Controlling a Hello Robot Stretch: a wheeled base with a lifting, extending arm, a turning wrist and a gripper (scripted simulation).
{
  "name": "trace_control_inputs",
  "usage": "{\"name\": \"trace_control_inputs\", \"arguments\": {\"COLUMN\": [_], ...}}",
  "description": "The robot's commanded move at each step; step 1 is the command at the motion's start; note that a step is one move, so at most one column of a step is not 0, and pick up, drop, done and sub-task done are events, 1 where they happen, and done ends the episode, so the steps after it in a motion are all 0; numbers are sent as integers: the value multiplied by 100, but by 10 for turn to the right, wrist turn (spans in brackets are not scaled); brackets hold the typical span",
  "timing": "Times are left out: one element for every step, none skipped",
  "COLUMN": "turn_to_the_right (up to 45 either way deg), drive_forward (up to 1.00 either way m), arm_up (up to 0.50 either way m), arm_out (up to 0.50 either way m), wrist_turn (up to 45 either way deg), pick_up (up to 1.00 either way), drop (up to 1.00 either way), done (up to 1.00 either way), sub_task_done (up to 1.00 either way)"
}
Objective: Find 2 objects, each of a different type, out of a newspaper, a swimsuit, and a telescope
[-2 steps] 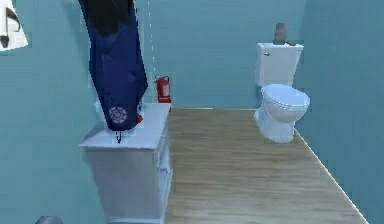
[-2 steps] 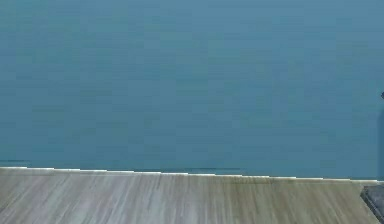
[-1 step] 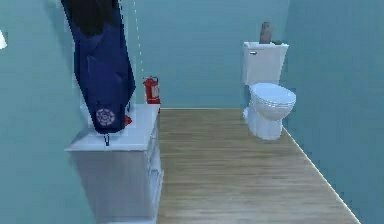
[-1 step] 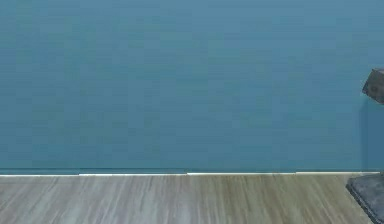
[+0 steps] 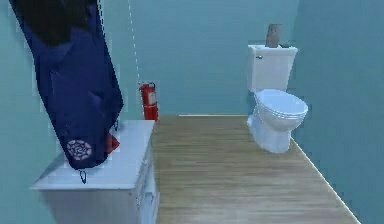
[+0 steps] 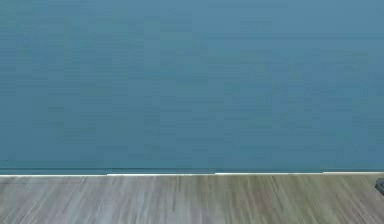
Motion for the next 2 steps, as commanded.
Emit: {"name": "trace_control_inputs", "arguments": {"turn_to_the_right": [-270, 0], "drive_forward": [0, 0], "arm_up": [0, 0], "arm_out": [0, 0], "wrist_turn": [0, 0], "pick_up": [0, 0], "drop": [0, 0], "done": [0, 0], "sub_task_done": [0, 100]}}
